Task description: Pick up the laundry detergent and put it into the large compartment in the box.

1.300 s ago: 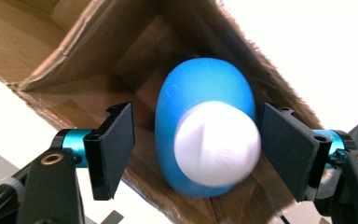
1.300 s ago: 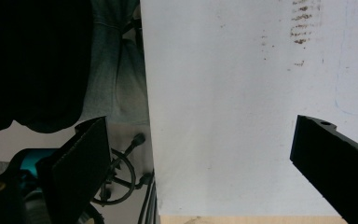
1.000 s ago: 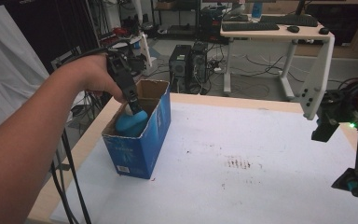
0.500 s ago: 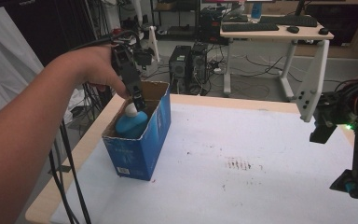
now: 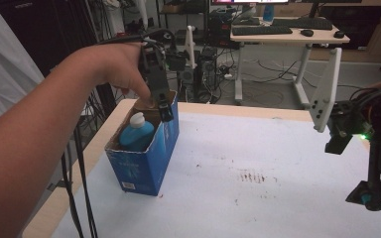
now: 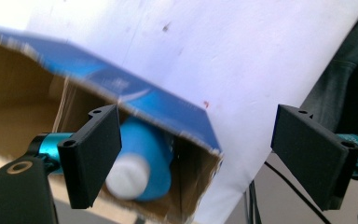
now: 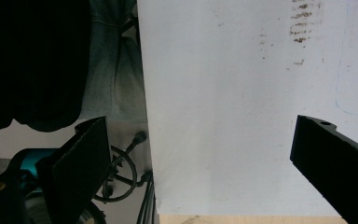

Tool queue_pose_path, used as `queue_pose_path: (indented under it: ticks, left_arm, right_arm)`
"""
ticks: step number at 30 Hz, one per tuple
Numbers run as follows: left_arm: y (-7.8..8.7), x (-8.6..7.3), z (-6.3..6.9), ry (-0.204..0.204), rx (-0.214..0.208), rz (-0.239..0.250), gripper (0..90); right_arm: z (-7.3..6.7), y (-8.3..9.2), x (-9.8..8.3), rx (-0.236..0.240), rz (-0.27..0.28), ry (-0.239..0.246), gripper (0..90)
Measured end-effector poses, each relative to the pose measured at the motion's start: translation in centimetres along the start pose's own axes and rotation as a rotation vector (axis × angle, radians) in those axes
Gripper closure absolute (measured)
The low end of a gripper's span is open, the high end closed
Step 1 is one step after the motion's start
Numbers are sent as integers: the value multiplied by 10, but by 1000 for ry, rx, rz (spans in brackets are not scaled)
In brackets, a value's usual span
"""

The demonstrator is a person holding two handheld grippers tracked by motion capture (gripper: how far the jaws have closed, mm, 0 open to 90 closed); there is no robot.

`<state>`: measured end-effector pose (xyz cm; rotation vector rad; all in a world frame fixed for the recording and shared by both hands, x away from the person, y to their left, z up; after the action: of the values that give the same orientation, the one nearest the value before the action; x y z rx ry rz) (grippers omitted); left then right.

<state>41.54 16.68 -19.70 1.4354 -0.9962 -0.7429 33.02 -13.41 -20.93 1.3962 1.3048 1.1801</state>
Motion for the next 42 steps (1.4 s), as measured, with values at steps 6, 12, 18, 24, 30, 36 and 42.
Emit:
queue_pose_path:
  ticks: [6,12,18,24,30,36,42]
  left_arm:
    - [-6,23,17,-99,-27,9,126]
    - [-17,42,29,-191,-55,-7,127]
    - [-26,54,35,-233,-77,-23,127]
    - [-29,57,35,-252,-76,-28,127]
    - [-28,56,33,-259,-77,-27,127]
    - [-28,57,35,-262,-73,-26,127]
    - [-29,59,36,-269,-75,-26,127]
  right_arm:
    - [5,-3,0,10,5,-3,44]
    - [13,-6,0,17,5,-5,44]
    - [20,-7,-1,21,-1,-26,44]
    - [26,-7,-3,23,-1,-30,44]
    - [33,-6,-5,30,3,-37,44]
    - [35,-6,-6,28,0,-43,44]
    - [36,-5,-7,26,5,-43,44]
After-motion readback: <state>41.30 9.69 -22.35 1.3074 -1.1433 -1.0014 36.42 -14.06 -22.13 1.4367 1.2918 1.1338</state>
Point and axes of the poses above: each handheld gripper's, and its own axes: y roughly backward along the jaws, x roughly out of its top, z roughly to its right, the point moved 2 cm from there along -y, roughly forward along the jaws, and after that the axes turned 7 degrees about x, right-handed, at the moved point
